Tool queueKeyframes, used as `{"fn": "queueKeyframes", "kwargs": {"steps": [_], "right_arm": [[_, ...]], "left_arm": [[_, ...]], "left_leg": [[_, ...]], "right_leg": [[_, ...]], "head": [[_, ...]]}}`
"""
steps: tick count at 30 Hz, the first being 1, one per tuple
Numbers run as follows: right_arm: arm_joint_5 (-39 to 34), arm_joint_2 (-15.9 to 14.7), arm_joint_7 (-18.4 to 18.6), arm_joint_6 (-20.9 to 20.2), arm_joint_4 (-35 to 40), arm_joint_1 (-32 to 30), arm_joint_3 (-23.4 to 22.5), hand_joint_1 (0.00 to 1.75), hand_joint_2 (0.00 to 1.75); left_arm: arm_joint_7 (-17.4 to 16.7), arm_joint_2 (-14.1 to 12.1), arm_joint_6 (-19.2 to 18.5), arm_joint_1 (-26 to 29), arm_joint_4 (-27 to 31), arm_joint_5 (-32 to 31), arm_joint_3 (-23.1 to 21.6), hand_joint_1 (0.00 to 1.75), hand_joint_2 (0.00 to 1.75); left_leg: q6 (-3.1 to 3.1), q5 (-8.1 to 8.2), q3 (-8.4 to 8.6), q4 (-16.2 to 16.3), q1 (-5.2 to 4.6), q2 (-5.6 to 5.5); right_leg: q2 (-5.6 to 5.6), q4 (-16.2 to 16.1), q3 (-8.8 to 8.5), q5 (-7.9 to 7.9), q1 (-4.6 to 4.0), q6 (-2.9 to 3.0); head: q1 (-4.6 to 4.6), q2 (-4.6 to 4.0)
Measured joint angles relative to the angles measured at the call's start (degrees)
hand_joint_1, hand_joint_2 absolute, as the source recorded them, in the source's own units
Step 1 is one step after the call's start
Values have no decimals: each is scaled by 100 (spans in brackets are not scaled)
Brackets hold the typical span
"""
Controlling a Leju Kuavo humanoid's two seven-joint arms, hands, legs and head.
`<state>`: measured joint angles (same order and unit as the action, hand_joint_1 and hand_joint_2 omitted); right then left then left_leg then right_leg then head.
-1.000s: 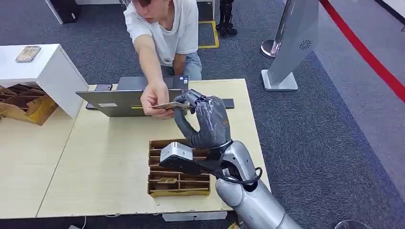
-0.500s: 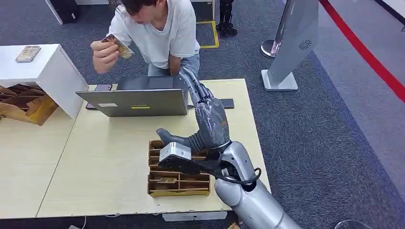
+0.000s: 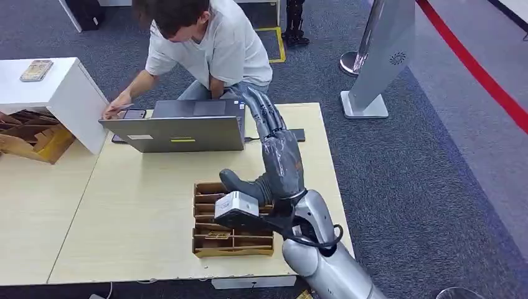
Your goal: Pass the card to the sensor for recognition and then transmit it.
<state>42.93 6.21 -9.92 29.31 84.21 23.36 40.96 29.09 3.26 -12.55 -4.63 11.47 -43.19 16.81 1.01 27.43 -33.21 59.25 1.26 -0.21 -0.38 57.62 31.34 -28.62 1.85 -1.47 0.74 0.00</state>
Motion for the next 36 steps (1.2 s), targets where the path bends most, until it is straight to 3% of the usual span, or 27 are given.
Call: {"fn": "queueKeyframes", "kwargs": {"steps": [19, 36], "right_arm": [[-826, -459, -352, -116, 746, -1371, -243, 0, 0], [-866, -678, -400, -127, 827, -1577, -284, 0, 0]], "left_arm": [[127, -46, 214, 196, 0, 273, 55, 0, 0], [133, -50, 227, 238, 0, 293, 103, 0, 0]], "left_leg": [[-1, 2, -2, -1, 0, 0], [-1, 2, -2, 0, 0, 1]], "right_leg": [[0, -2, 1, -1, 0, -1], [0, -2, 1, -1, 0, -1]], "head": [[0, 0], [2, 0]]}}
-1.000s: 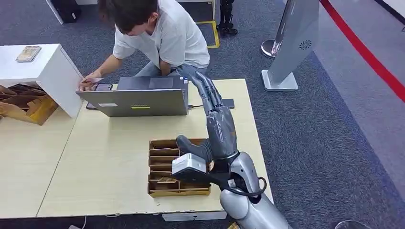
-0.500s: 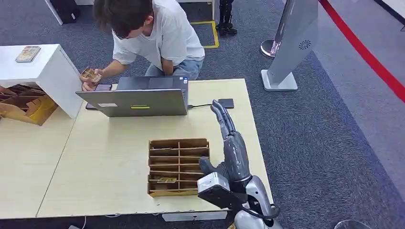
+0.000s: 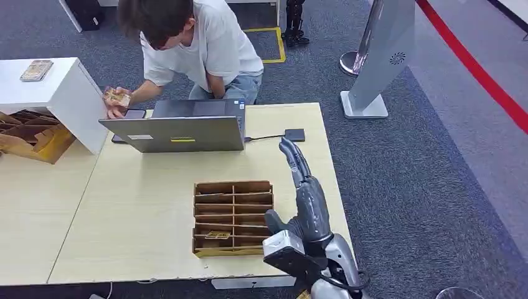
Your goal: Pass the card to the sensor for recognition and then transmit it.
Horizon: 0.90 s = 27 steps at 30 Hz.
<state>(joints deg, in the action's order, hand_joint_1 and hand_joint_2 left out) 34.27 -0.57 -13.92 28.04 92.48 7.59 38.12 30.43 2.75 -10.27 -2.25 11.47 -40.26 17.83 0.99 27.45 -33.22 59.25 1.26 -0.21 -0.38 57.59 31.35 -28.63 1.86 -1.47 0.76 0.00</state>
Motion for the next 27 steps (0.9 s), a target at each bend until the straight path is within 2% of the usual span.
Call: {"fn": "queueKeyframes", "kwargs": {"steps": [4, 5, 10, 19, 27], "right_arm": [[-98, -74, 4, -111, -2, -218, -15, 0, 0], [-116, -92, -7, -125, -9, -269, -17, 0, 175], [-76, -151, -72, -232, -107, -403, -17, 0, 175], [965, -287, 179, -282, -433, -458, 79, 0, 175], [1515, -383, 304, -186, -570, -456, 227, 0, 175]], "left_arm": [[33, -2, 42, 15, 0, 33, 50, 0, 0], [35, -4, 50, 17, 0, 33, 53, 0, 0], [44, -7, 66, 19, 0, 31, 57, 0, 0], [44, -7, 46, 17, 0, 4, 57, 0, 0], [44, -7, 39, 16, 0, -15, 57, 0, 0]], "left_leg": [[0, 1, -2, 0, 0, -1], [0, 1, -3, 0, 0, -1], [0, 1, -2, 0, 0, -1], [0, 1, -2, 0, 0, -1], [0, 1, -2, 0, 0, -1]], "right_leg": [[-1, -1, 0, 0, 0, 0], [-1, -1, 0, 0, 0, 0], [-1, -1, 1, 0, 0, 0], [-1, -1, 0, 0, 0, 0], [-1, -1, 1, 0, 0, 0]], "head": [[0, 0], [0, 0], [0, 0], [0, 0], [0, 0]]}}
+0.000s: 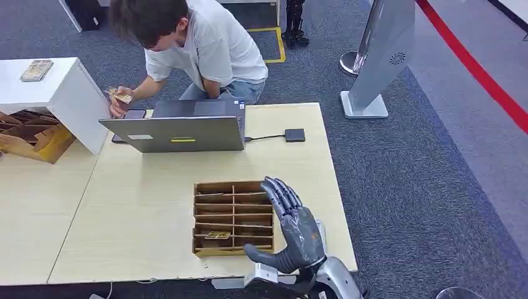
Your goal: Pass the card to the sensor for recognition and then transmit it.
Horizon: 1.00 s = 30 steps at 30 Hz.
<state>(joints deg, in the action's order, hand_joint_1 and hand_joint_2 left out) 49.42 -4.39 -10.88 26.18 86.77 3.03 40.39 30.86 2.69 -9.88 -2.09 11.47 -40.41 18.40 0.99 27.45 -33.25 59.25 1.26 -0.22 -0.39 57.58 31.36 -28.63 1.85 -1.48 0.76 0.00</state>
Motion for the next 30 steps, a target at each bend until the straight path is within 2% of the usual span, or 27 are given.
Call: {"fn": "queueKeyframes", "kwargs": {"steps": [14, 20, 30], "right_arm": [[166, -105, 26, 2, -74, 5, 107, 0, 175], [632, -155, 245, 35, -192, 87, 238, 0, 175], [995, -197, 555, -59, -474, 241, 400, 0, 175]], "left_arm": [[0, 0, -4, -1, 0, -7, 0, 0, 0], [-4, -7, -13, -8, 0, -44, 0, 0, 0], [-26, -22, -55, -18, 0, -92, 0, 0, 0]], "left_leg": [[0, 0, 0, 0, 0, 0], [0, 0, 0, 0, 0, 0], [0, 0, 0, 0, 0, 0]], "right_leg": [[0, 0, 0, 0, 0, 0], [0, 0, 0, 0, 0, 0], [0, 0, 0, 0, 0, 0]], "head": [[0, 0], [0, 0], [0, 0]]}}
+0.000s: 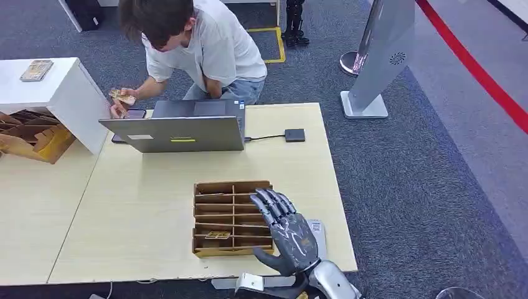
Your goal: Pass the card to the sensor for recognition and then transmit it.
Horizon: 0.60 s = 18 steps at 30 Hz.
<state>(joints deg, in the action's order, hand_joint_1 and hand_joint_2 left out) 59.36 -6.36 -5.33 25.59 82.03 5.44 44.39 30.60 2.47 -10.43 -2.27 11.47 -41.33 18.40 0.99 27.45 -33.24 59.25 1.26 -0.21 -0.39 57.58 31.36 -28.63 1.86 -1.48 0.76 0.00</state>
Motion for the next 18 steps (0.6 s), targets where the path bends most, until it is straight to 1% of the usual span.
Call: {"fn": "queueKeyframes", "kwargs": {"steps": [9, 18], "right_arm": [[72, 0, 138, -188, -299, 125, 100, 0, 175], [114, 0, 232, -326, -424, 166, 116, 0, 175]], "left_arm": [[-26, 0, -42, -11, 0, -17, 0, 0, 0], [-26, -2, -57, -13, 0, -28, 0, 0, 0]], "left_leg": [[0, 0, 0, 0, 0, 0], [0, 0, 0, 0, 0, 0]], "right_leg": [[0, 0, 0, 0, 0, 0], [0, 0, 0, 0, 0, 0]], "head": [[0, 0], [0, 0]]}}
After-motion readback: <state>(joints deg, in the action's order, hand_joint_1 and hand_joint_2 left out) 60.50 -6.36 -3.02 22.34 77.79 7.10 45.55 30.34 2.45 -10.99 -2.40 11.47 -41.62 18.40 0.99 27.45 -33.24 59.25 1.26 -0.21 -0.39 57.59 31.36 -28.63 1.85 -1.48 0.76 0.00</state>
